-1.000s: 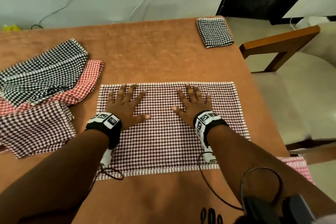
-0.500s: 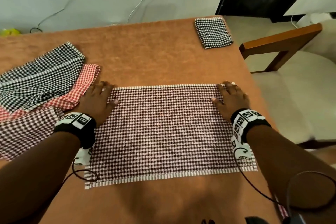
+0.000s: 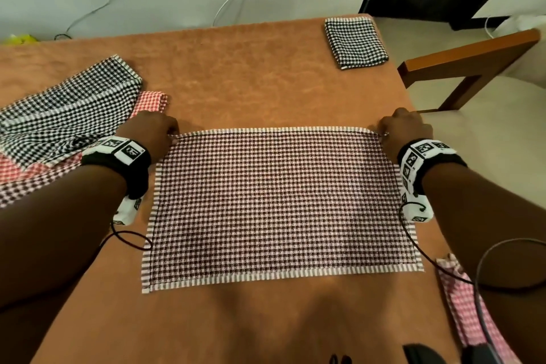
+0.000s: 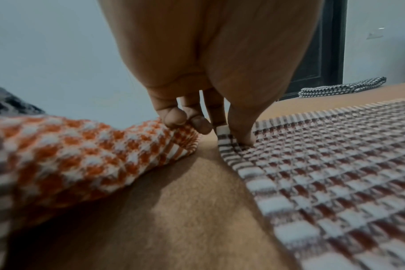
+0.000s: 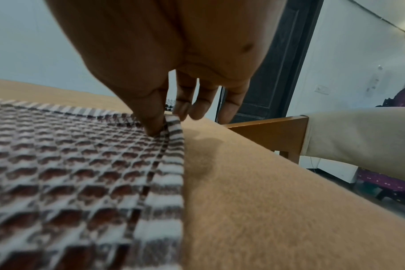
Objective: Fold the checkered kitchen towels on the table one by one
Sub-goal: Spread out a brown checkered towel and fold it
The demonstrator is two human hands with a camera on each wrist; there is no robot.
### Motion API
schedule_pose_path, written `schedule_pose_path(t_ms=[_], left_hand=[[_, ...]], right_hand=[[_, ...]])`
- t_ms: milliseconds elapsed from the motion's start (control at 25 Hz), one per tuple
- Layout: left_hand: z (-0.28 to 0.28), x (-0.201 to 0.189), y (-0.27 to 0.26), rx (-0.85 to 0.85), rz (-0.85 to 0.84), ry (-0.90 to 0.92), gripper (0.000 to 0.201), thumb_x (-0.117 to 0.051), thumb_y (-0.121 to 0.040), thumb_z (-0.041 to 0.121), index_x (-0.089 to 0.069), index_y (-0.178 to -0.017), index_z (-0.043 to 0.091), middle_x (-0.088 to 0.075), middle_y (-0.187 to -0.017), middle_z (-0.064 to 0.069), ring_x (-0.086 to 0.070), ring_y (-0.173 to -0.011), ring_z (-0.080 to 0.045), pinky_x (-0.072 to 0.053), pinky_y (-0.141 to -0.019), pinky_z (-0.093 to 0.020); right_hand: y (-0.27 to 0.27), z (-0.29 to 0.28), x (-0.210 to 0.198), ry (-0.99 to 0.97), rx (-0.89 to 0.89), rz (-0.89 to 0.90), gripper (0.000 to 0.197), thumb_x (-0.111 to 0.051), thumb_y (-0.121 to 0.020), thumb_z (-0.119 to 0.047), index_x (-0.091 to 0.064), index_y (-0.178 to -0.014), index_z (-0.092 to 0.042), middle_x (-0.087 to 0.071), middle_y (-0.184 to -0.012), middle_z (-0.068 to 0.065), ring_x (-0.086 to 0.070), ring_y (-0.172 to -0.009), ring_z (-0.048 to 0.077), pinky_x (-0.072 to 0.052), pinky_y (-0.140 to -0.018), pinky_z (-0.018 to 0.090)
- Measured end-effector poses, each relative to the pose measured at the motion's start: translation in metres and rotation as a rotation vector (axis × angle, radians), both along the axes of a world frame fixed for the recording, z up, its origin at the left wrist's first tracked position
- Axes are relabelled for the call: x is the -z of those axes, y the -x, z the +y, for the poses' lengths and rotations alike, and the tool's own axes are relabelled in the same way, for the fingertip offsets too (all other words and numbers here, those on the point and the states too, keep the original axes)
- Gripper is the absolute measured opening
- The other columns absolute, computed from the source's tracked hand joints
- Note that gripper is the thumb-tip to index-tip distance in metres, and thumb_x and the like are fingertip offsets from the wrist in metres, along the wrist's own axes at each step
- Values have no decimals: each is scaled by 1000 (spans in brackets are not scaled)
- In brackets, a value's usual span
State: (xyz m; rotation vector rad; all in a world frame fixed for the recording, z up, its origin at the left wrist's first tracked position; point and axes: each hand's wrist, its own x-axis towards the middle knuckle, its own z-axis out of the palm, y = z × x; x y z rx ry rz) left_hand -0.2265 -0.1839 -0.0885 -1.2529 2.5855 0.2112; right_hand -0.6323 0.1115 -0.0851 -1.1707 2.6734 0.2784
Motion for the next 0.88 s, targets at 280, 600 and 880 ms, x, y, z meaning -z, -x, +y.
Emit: schedule_pose_path(t_ms=[280,600,880], left_hand=[[15,-20,-20,24,41,19,10,-70,-86,29,-72,-96,28,-71,-99,-10,-63,-91,-33,-54,-75,-41],[81,-37,-82,169,188,76,9,-81,-75,14,-78,-83,17,-70,-89,-11,-65,-80,-37,-53,-69,-42],[150,-7,-148,277,234,62,23,-57,-82,31,-77,-82,20,-69,-86,-3,-66,-78,-31,-56,-62,-41]], right_hand=[[3,20,-15,210,-58,-153,24,-72,-78,-14,-59,-93,-27,-70,-94,10,-61,-84,34,-49,-72,34],[-22,98,-32,317,-458,-57,19,-72,-75,-1,-77,-91,-9,-72,-87,13,-63,-81,36,-53,-72,43],[-64,182,-2,300,-524,-93,18,-64,-73,-16,-77,-84,-12,-67,-80,9,-61,-72,36,-52,-61,43]])
